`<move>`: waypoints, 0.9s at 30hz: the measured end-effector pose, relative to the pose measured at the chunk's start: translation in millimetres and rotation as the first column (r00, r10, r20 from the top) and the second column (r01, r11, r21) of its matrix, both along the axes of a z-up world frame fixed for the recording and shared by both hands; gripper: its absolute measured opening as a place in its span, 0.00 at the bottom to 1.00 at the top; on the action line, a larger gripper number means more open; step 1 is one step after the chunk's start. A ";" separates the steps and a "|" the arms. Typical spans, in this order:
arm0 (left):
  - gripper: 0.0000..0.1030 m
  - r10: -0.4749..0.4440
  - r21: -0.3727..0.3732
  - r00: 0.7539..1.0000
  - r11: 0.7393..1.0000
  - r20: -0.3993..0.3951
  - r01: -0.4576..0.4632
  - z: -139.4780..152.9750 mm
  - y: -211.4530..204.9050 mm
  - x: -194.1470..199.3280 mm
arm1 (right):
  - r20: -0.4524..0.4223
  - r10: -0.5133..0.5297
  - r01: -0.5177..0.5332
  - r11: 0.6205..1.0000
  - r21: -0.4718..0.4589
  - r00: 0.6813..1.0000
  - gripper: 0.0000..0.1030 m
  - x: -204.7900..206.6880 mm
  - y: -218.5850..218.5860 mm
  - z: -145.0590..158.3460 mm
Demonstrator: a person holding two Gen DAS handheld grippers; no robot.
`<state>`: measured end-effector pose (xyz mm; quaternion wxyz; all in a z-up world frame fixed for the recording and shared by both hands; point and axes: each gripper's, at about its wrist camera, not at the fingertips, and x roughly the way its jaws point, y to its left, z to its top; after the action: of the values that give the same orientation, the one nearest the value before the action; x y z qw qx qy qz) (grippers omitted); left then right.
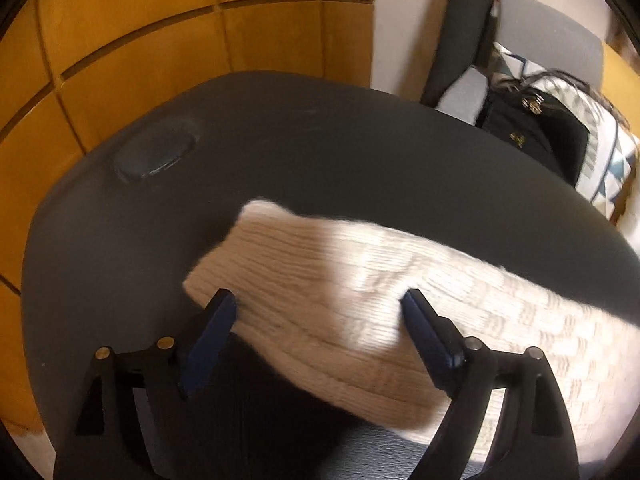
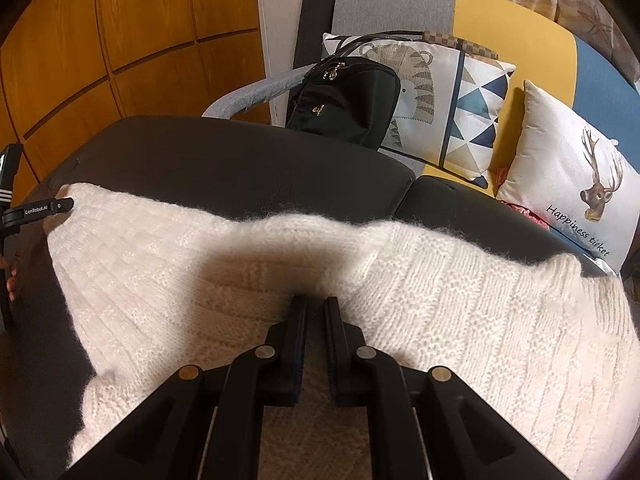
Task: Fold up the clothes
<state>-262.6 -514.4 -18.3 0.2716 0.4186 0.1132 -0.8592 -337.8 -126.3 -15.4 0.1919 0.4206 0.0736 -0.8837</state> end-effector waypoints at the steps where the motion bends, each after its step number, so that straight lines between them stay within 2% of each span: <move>1: 0.85 0.011 -0.008 1.000 1.000 -0.012 -0.011 3.4 2.5 4.2 | 0.000 0.000 0.000 1.000 0.000 1.000 0.07 0.1 0.0 -0.1; 3: 0.84 0.033 -0.023 0.999 0.999 -0.036 -0.034 10.3 7.5 12.6 | -0.001 0.000 0.000 1.000 0.001 1.000 0.07 0.2 -0.3 -0.2; 5: 0.84 0.019 -0.043 0.993 0.999 -0.115 -0.024 24.8 25.5 23.6 | -0.004 -0.001 0.001 1.000 0.005 1.000 0.07 -0.1 -0.7 -0.3; 7: 0.84 -0.038 -0.031 0.979 0.999 -0.198 0.032 38.5 52.6 29.8 | -0.006 -0.002 0.002 1.000 0.010 1.000 0.07 0.2 -1.3 -0.2; 9: 0.84 -0.150 0.007 0.956 0.988 -0.254 0.157 46.1 88.5 28.2 | -0.009 -0.002 0.002 1.000 0.015 1.000 0.07 0.5 -2.0 -0.2; 11: 0.84 -0.262 0.014 0.936 0.962 -0.233 0.273 43.7 131.2 15.4 | -0.009 -0.002 0.002 1.000 0.014 1.000 0.07 0.8 -2.2 -0.2; 13: 0.84 -0.371 0.022 0.904 0.923 -0.212 0.384 41.2 174.0 2.4 | -0.007 -0.003 0.003 1.000 0.005 1.000 0.07 0.7 -1.2 -0.6; 16: 0.84 -0.423 -0.133 0.903 0.902 -0.078 0.411 24.0 219.3 -19.3 | -0.002 -0.003 0.003 1.000 -0.006 1.000 0.07 0.1 0.2 -0.8; 18: 0.84 -0.365 -0.140 0.931 0.921 0.021 0.364 2.9 214.9 -33.3 | -0.003 -0.003 0.003 1.000 -0.006 1.000 0.07 0.1 -0.1 -0.8; 19: 0.86 -0.348 -0.086 0.937 0.933 0.040 0.350 -4.2 204.5 -41.5 | -0.004 -0.003 0.003 1.000 -0.008 1.000 0.07 0.2 -0.3 -1.0; 20: 0.87 -0.327 -0.008 0.945 0.945 -0.001 0.327 -4.4 189.9 -42.3 | -0.004 -0.002 0.002 1.000 -0.011 1.000 0.07 0.2 -0.1 -1.2; 22: 0.92 -0.261 0.050 0.965 0.964 -0.016 0.261 -9.7 171.8 -40.5 | 0.001 -0.003 0.003 1.000 -0.025 1.000 0.07 -0.5 1.5 -1.7; 23: 0.93 -0.255 0.053 0.967 0.965 -0.020 0.255 -11.4 171.7 -38.6 | 0.005 -0.003 0.003 0.999 -0.034 1.000 0.07 -1.0 2.6 -1.9; 25: 0.94 -0.252 -0.004 0.968 0.968 0.001 0.252 -12.6 180.7 -40.6 | 0.016 -0.002 0.003 0.998 -0.058 1.000 0.07 -2.0 5.8 -2.0; 27: 0.95 -0.247 -0.049 0.969 0.968 0.017 0.248 -14.1 185.2 -47.1 | 0.054 0.005 0.003 0.991 -0.134 0.999 0.07 -5.6 16.7 -0.8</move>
<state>-309.7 -329.2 -32.3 0.1735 0.4270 0.0370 -0.8867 -343.4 -109.7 -16.2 0.2220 0.4305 0.0092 -0.8748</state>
